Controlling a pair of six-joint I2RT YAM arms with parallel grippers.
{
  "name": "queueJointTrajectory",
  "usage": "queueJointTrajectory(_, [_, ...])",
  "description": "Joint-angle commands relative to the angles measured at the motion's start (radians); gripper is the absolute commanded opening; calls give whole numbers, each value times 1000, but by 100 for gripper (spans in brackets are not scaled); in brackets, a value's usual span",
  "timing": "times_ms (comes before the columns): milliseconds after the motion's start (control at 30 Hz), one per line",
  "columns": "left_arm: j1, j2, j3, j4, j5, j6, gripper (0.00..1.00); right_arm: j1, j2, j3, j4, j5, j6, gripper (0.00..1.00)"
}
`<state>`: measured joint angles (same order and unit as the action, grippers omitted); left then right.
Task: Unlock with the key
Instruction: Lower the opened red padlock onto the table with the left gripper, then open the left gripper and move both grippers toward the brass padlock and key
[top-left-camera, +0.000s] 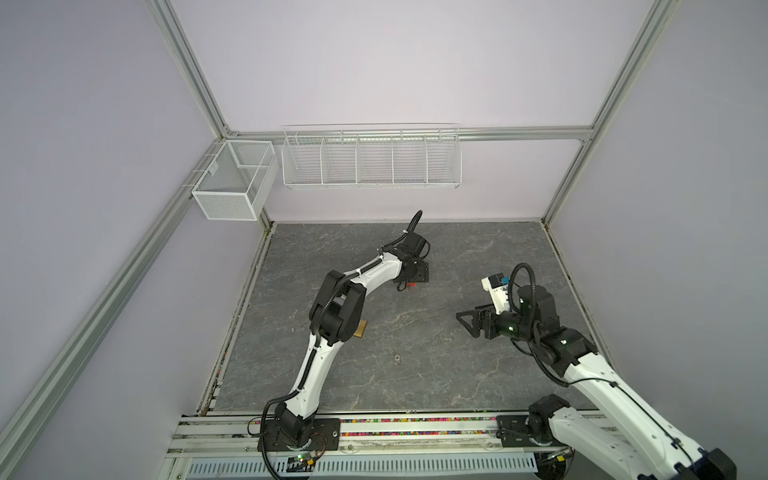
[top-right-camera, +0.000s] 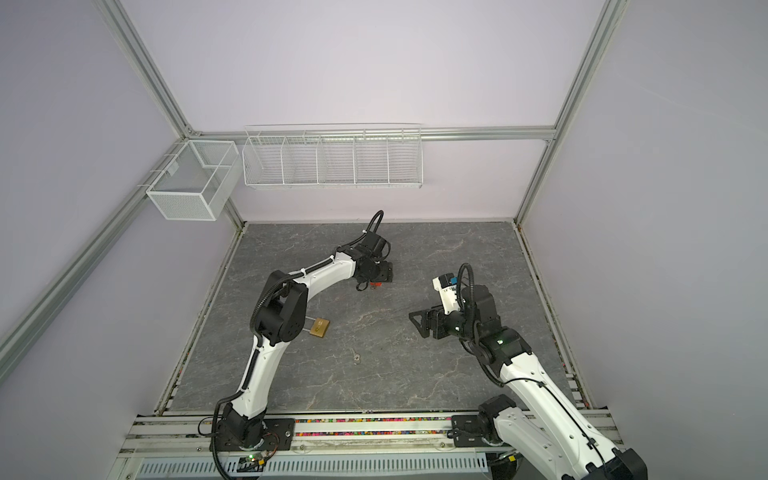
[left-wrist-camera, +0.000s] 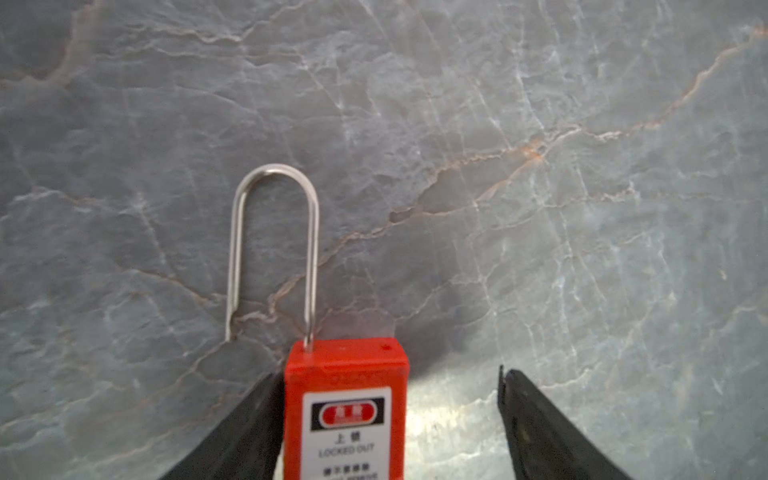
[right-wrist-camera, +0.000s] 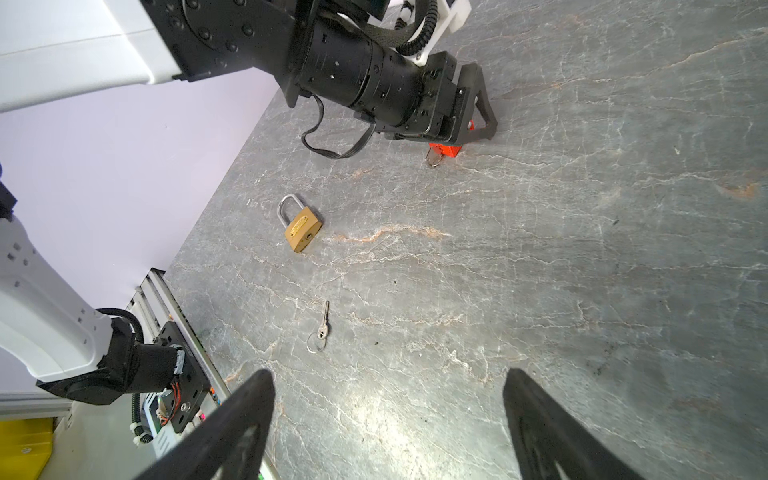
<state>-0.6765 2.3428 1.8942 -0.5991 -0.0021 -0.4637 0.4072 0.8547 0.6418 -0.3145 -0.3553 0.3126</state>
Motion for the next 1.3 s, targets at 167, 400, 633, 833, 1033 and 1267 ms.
queueJointTrajectory(167, [-2, -95, -55, -15, -44, 10, 88, -5, 19, 6, 31, -2, -2, 89])
queueJointTrajectory(400, [-4, -148, -173, 28, 41, -40, 86, -5, 70, 1, 78, -16, 19, 88])
queueJointTrajectory(633, [-3, -174, -275, 153, 144, -104, 85, -6, 99, 4, 100, -31, 25, 89])
queueJointTrajectory(833, [-6, -177, -296, 235, 227, -151, 84, -6, 95, 3, 99, -28, 26, 88])
queueJointTrajectory(1033, [-11, -271, -363, 153, 175, -161, 84, -6, 106, -4, 122, -32, 32, 88])
queueJointTrajectory(1267, [-12, -599, -635, 119, 54, -139, 85, -6, 170, 13, 170, -46, 36, 88])
